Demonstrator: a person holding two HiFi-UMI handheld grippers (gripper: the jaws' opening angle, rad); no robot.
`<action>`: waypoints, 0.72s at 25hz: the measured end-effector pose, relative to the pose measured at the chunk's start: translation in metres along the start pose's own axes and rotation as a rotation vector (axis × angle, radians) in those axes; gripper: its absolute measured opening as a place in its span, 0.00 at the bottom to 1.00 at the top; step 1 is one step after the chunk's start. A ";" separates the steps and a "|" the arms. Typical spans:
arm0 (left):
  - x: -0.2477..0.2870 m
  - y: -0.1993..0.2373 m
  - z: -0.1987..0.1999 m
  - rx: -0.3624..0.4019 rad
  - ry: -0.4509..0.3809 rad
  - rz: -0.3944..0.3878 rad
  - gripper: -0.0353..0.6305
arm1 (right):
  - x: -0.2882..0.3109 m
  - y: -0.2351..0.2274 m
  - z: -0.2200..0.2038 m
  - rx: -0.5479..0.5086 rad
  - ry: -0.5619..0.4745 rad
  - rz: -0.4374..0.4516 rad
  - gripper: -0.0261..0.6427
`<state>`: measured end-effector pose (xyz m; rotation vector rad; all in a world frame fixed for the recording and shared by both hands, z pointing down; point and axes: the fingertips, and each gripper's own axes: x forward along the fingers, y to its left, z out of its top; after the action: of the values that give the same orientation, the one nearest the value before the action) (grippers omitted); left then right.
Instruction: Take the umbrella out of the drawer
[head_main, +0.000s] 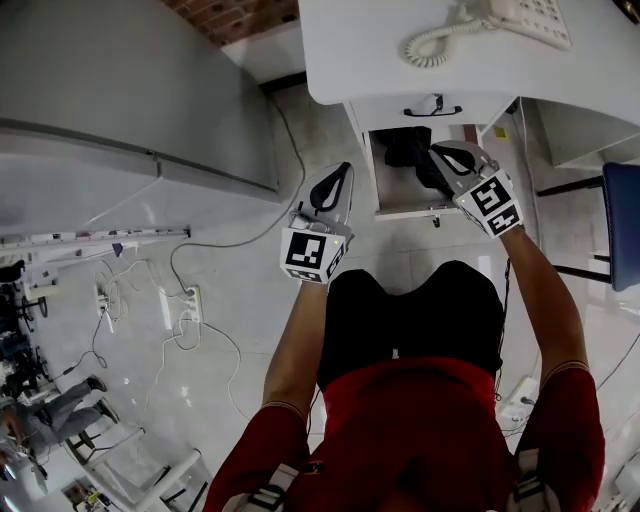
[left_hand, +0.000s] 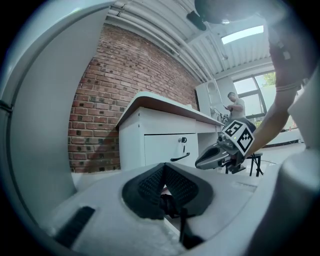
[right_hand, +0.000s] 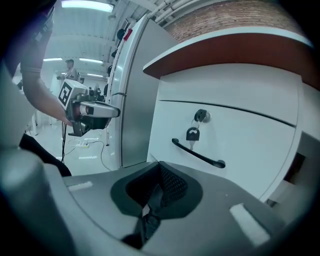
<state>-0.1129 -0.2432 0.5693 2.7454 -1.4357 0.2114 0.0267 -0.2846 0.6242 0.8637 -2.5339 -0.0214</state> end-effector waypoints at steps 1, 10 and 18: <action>0.001 0.001 -0.005 0.002 -0.003 0.002 0.06 | 0.004 -0.001 -0.006 -0.013 0.008 0.004 0.06; 0.016 0.004 -0.049 0.026 -0.024 0.004 0.06 | 0.036 -0.008 -0.062 -0.069 0.090 0.047 0.07; 0.023 0.008 -0.085 0.034 -0.033 0.000 0.06 | 0.064 -0.008 -0.101 -0.089 0.163 0.088 0.17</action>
<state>-0.1156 -0.2583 0.6558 2.7893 -1.4535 0.1932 0.0300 -0.3155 0.7398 0.6907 -2.3967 -0.0340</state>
